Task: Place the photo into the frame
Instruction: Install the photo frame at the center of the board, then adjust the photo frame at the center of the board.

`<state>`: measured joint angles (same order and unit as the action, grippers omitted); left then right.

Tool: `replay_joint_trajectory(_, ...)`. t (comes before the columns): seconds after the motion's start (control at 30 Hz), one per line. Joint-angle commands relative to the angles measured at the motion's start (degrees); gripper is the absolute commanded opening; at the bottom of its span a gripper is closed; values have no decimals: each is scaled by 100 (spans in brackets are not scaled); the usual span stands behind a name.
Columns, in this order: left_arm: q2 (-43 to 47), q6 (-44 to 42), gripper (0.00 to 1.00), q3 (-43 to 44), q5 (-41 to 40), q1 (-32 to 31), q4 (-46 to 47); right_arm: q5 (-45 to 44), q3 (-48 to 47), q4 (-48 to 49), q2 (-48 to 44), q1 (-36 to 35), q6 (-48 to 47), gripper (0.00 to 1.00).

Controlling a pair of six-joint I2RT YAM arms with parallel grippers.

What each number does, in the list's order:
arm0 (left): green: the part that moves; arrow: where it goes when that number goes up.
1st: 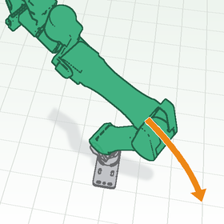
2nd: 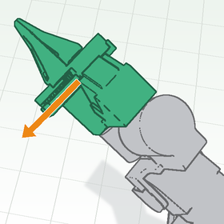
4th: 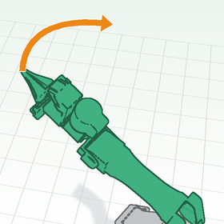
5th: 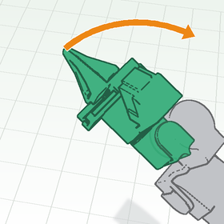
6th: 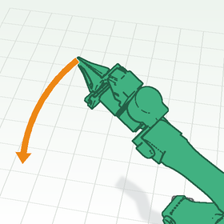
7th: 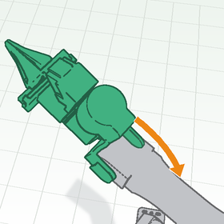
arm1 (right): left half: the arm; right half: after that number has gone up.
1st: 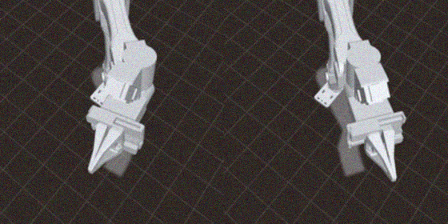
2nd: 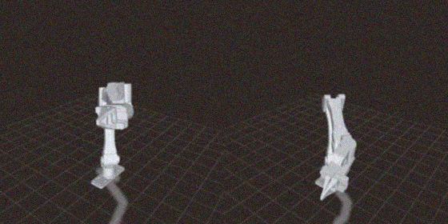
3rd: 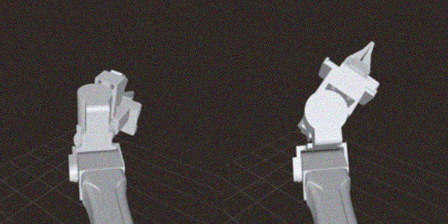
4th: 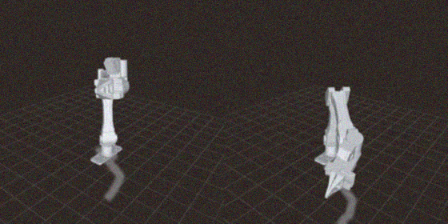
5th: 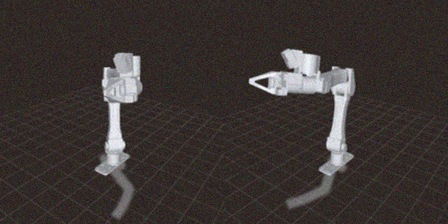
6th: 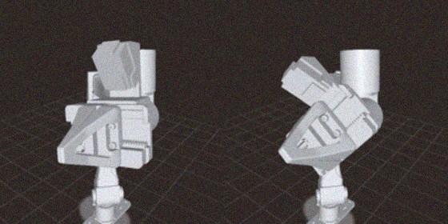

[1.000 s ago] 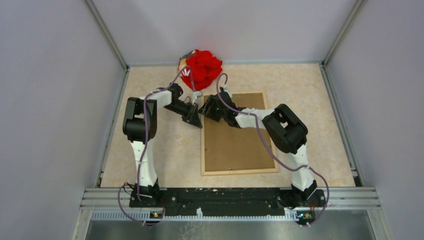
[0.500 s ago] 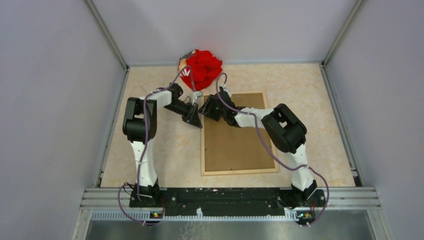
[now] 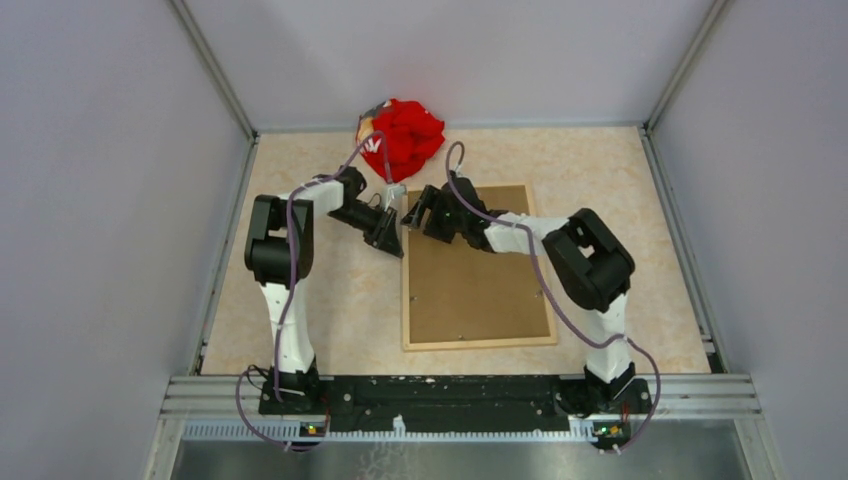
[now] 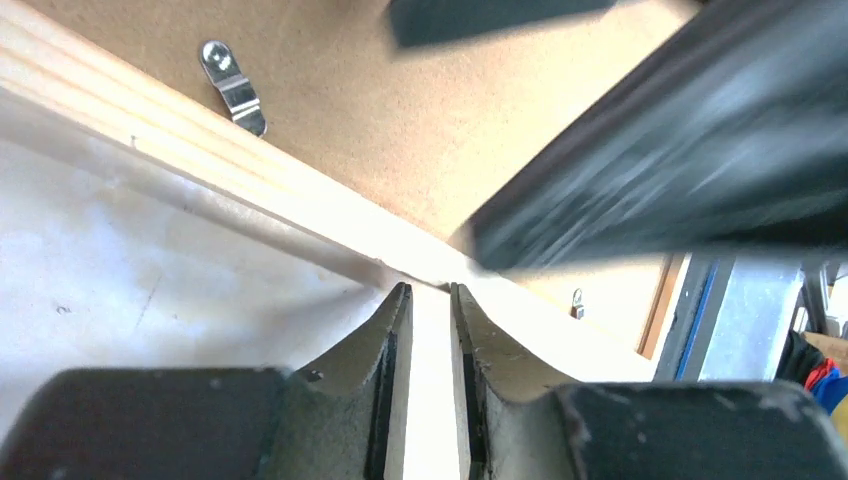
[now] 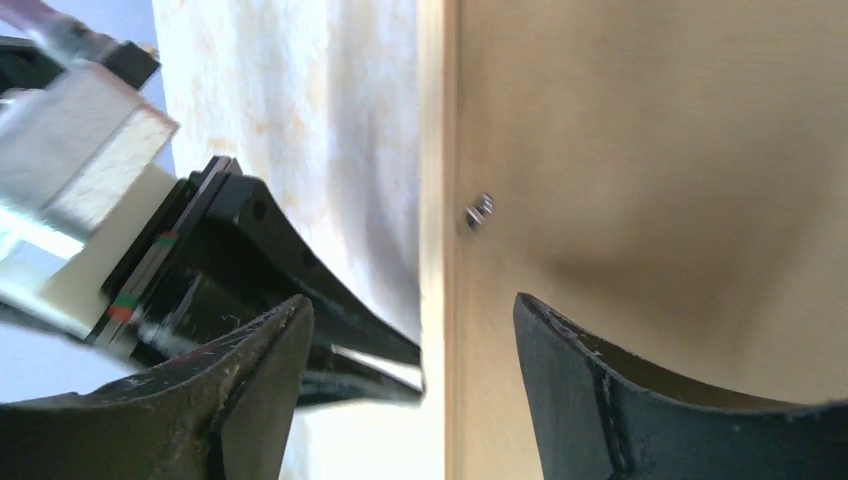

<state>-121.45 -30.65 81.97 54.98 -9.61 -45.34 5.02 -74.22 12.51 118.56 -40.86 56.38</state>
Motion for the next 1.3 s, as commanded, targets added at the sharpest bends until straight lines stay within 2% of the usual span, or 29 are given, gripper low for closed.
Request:
replay_joint_trajectory(0.0, 300, -656, 28, 148, -363, -24, -485, 285, 514, -455, -1394, 562, -519, 77)
replay_joint_trajectory(0.1, 539, -974, 31, -27, -683, -28, -555, 171, 938, -1089, -2086, 1057, -865, 85)
replay_joint_trajectory(0.23, 985, -1231, 33, -740, -1484, -200, -122, -318, 1185, -2110, -2678, 1995, -1223, 98)
replay_joint_trajectory(0.37, 1510, -1389, 34, -1467, -1968, -666, 274, -1117, 1249, -2603, -2797, 2739, -1472, 99)
replay_joint_trajectory(0.53, 1647, -1292, 34, -1844, -2295, -1108, 536, -1193, 1062, -2619, -2174, 3146, -1586, 99)
replay_joint_trajectory(0.8, 1924, -1449, 33, -2233, -2204, -1373, 597, -593, 558, -2336, -1126, 3181, -1393, 99)
replay_joint_trajectory(0.97, 1876, -1450, 33, -2159, -2111, -1674, 558, -44, 366, -2005, -796, 3119, -1094, 99)
replay_joint_trajectory(1.27, 1223, -1179, 32, -1816, -1943, -2579, 692, 586, -1644, -2804, 467, 2153, -1152, 99)
